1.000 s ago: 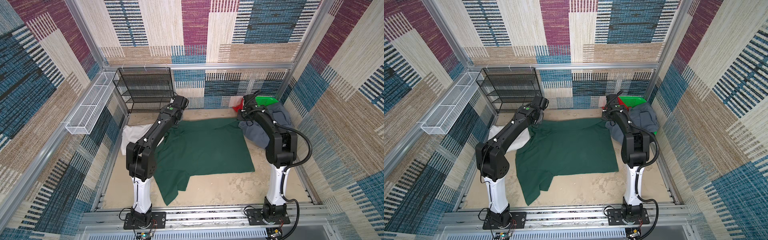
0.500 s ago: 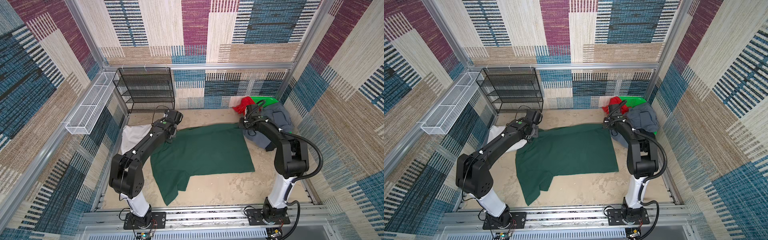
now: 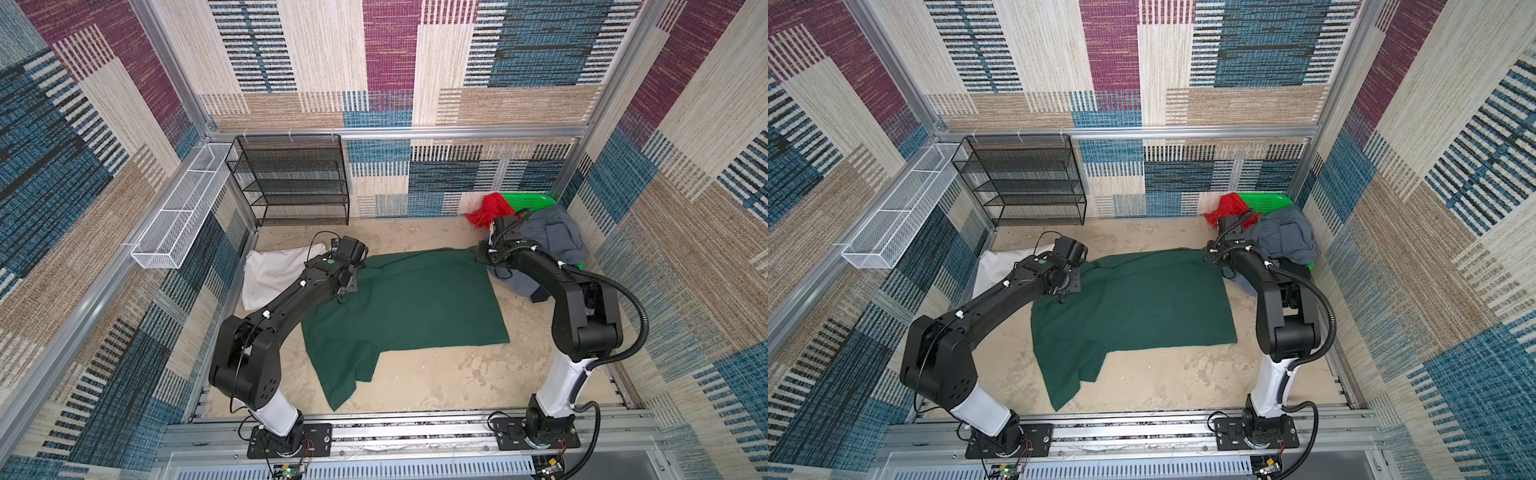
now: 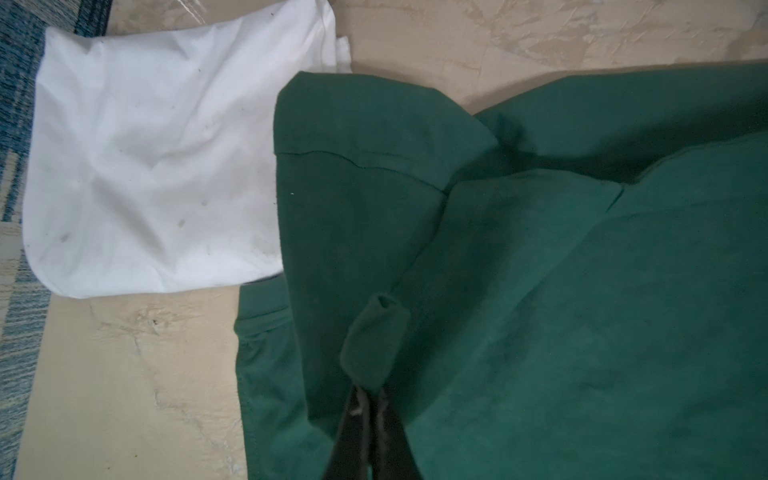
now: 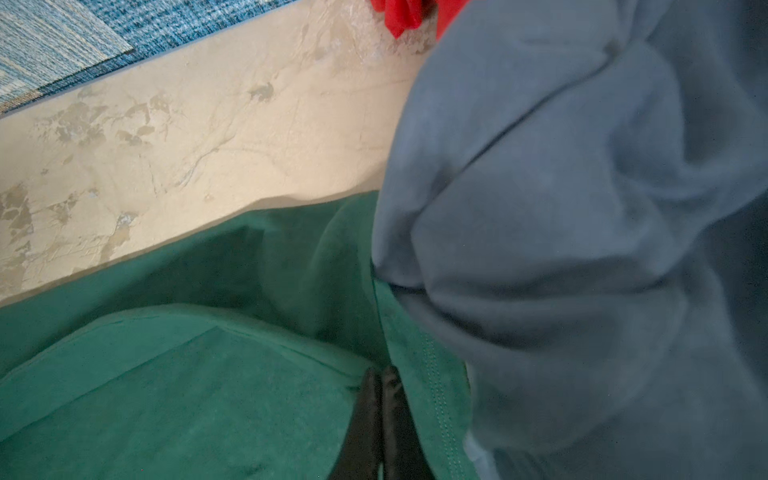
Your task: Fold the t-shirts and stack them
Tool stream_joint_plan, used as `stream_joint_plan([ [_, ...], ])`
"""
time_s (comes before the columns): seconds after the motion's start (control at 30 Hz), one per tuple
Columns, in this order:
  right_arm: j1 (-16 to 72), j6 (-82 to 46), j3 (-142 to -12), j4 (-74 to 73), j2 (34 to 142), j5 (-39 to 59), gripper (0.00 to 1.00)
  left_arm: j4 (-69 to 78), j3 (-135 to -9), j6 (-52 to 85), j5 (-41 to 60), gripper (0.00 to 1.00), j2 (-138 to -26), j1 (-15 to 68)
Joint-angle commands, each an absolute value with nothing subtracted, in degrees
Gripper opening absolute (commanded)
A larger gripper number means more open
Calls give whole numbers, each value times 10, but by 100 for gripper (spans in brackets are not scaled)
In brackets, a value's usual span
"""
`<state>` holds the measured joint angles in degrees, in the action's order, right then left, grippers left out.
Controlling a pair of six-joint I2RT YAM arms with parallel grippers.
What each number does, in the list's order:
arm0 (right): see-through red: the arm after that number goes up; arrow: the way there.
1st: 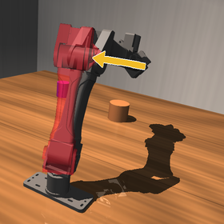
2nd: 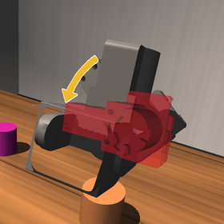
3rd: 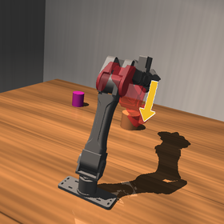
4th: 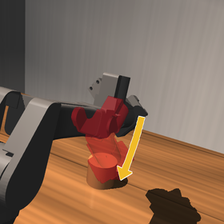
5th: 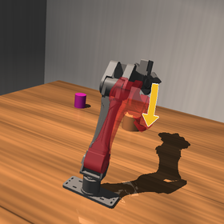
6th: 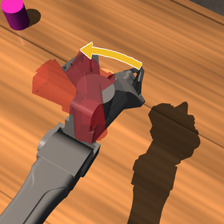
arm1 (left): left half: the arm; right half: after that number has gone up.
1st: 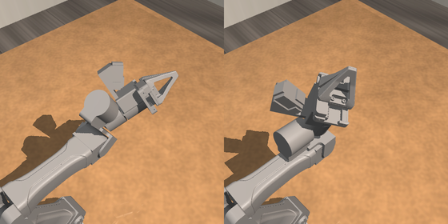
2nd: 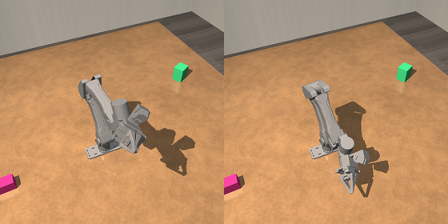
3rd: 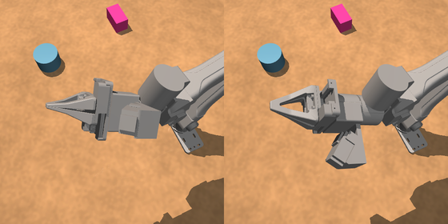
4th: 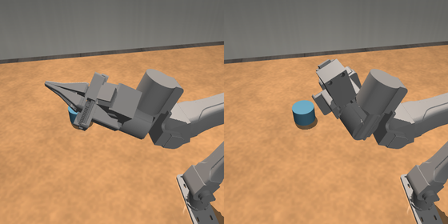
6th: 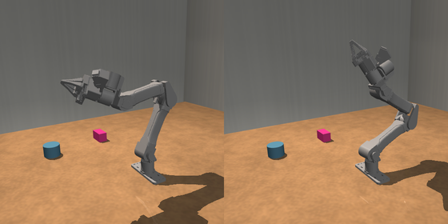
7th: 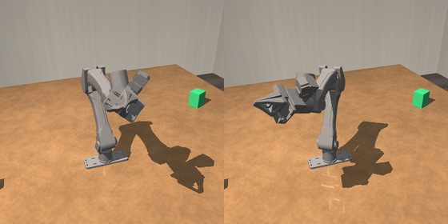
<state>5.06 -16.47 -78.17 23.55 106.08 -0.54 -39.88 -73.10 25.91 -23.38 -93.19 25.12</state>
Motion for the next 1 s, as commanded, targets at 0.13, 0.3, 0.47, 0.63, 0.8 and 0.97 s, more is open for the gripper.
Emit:
stream_joint_plan([
  [0.13, 50, -182, -742, 203, 1038, 24, 31, -396, -699, 298, -206, 11, -914, 258],
  [0.3, 50, -183, -740, 207, 1028, 32, 71, -406, -693, 298, -203, 59, -883, 258],
  [0.47, 51, -183, -736, 209, 1010, 45, 74, -383, -676, 294, -196, 74, -833, 248],
  [0.63, 58, -180, -726, 222, 988, 20, 77, -359, -651, 294, -142, 77, -817, 179],
  [0.8, 114, -165, -735, 245, 976, -25, 84, -321, -644, 273, -127, 79, -830, 122],
  [0.97, 170, -179, -743, 221, 990, 25, 95, -288, -675, 279, -65, 77, -900, 70],
])
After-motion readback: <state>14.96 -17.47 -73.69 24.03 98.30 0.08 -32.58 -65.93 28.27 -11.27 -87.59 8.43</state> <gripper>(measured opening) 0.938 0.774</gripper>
